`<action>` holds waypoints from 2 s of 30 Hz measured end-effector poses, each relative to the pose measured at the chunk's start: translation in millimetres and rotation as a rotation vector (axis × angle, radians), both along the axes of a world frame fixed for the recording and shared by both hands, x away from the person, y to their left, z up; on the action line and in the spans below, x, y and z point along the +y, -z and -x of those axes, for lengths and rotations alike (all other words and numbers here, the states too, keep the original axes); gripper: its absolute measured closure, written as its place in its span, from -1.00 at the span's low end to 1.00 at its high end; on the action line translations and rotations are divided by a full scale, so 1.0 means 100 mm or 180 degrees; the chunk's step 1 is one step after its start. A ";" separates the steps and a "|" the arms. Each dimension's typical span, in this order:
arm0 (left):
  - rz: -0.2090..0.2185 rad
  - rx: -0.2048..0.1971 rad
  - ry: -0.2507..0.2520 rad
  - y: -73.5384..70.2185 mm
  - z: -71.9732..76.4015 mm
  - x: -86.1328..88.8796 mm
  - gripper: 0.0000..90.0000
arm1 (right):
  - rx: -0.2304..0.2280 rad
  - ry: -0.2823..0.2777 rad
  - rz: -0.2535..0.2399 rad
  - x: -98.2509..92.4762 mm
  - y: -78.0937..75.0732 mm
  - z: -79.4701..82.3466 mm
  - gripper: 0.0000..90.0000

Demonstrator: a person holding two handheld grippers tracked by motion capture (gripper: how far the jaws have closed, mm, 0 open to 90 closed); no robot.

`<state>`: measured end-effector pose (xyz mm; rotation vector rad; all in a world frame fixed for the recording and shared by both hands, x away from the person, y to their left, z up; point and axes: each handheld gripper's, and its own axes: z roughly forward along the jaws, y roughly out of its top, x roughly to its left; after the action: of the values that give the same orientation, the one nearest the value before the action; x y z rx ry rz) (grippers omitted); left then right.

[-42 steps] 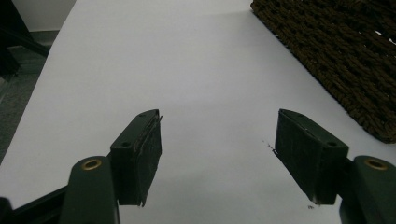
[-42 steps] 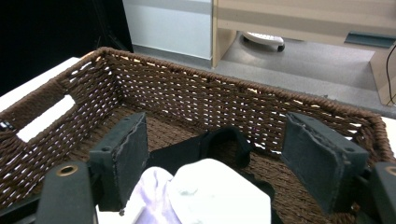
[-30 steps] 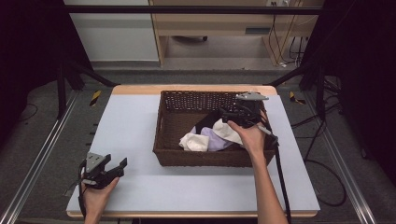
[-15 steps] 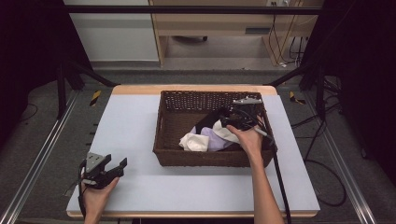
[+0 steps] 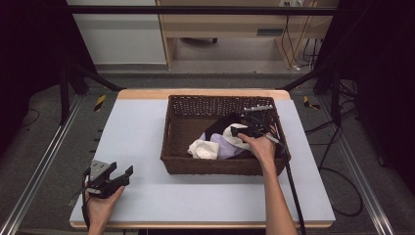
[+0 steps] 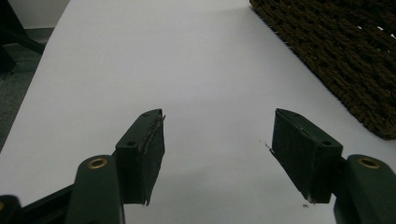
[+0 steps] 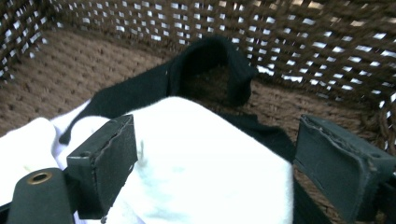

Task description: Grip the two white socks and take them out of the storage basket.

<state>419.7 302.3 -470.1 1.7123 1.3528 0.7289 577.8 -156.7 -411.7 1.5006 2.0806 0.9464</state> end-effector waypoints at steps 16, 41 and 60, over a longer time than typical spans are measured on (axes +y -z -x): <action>-0.0003 0.0005 0.0005 0.00 0.00 0.00 -0.24 | 0.0319 -0.0154 0.0078 -0.02 -0.01 0.01 0.80; 0.0000 0.0000 0.0002 0.00 0.01 0.01 -0.23 | -0.0803 -0.0157 -0.0360 -0.09 -0.34 0.27 0.92; -0.0118 0.0001 0.0035 -0.01 0.01 -0.02 -0.19 | -0.1358 -0.0370 -0.0653 -0.15 -0.83 0.66 0.92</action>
<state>419.0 300.6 -468.9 1.7477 1.3368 0.7517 511.8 -171.6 -328.5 1.1469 1.8155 1.4209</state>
